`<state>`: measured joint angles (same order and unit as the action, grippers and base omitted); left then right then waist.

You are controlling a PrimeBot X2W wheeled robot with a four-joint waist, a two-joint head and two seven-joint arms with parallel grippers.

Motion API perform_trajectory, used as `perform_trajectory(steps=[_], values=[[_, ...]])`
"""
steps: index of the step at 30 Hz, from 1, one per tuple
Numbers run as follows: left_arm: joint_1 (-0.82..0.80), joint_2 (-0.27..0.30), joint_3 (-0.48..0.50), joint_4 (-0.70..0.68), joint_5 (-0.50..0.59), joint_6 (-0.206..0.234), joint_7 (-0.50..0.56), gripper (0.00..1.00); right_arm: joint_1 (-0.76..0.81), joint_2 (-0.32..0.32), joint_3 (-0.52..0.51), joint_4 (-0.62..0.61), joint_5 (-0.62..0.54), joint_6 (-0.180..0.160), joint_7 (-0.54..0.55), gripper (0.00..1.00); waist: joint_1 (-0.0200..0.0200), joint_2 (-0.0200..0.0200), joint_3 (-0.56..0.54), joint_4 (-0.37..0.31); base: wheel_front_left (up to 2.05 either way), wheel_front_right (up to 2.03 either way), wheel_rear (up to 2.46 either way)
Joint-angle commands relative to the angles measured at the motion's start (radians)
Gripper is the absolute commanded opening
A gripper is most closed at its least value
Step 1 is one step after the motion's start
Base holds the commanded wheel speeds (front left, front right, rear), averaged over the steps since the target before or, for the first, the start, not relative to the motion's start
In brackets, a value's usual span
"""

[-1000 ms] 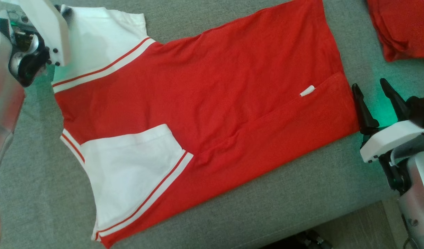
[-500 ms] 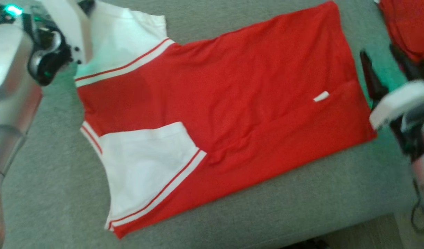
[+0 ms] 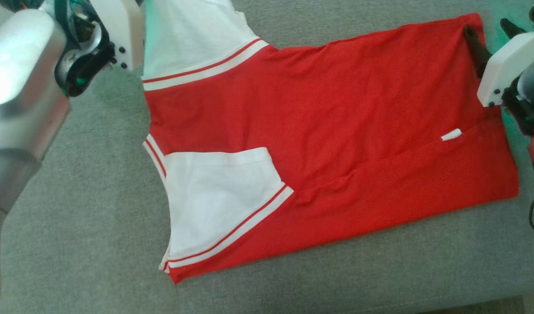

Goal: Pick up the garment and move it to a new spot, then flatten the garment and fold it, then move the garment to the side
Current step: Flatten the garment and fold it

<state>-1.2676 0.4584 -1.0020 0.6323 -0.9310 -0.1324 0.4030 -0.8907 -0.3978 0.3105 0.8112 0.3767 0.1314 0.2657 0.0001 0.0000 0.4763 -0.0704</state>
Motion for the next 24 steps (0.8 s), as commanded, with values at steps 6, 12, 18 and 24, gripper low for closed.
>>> perform_trajectory(steps=[6, 12, 18, 24], values=[[-0.087, 0.046, -0.012, -0.022, -0.031, 0.002, -0.036, 0.0, -0.073, -0.022, 0.075, 0.068, 0.004, -0.001, -0.016, 1.0, -0.0001, 0.0, 0.007, 0.019, 0.0, 0.0, 0.0], [-0.101, 0.046, -0.044, -0.015, -0.05, 0.002, -0.053, 0.0, -0.107, -0.04, 0.138, 0.101, 0.001, -0.001, -0.025, 0.69, -0.0001, 0.0, 0.01, 0.023, 0.0, 0.0, 0.0], [-0.111, 0.045, -0.081, 0.0, -0.078, 0.002, -0.069, 0.0, -0.132, -0.043, 0.19, 0.134, 0.025, -0.001, -0.032, 0.0, -0.0001, 0.0, 0.005, 0.026, 0.0, 0.0, 0.0], [-0.123, 0.05, -0.116, 0.011, -0.094, 0.002, -0.102, 0.0, -0.158, -0.051, 0.223, 0.149, 0.051, -0.001, -0.064, 0.0, -0.0001, 0.0, -0.001, 0.029, 0.0, 0.0, 0.0]])
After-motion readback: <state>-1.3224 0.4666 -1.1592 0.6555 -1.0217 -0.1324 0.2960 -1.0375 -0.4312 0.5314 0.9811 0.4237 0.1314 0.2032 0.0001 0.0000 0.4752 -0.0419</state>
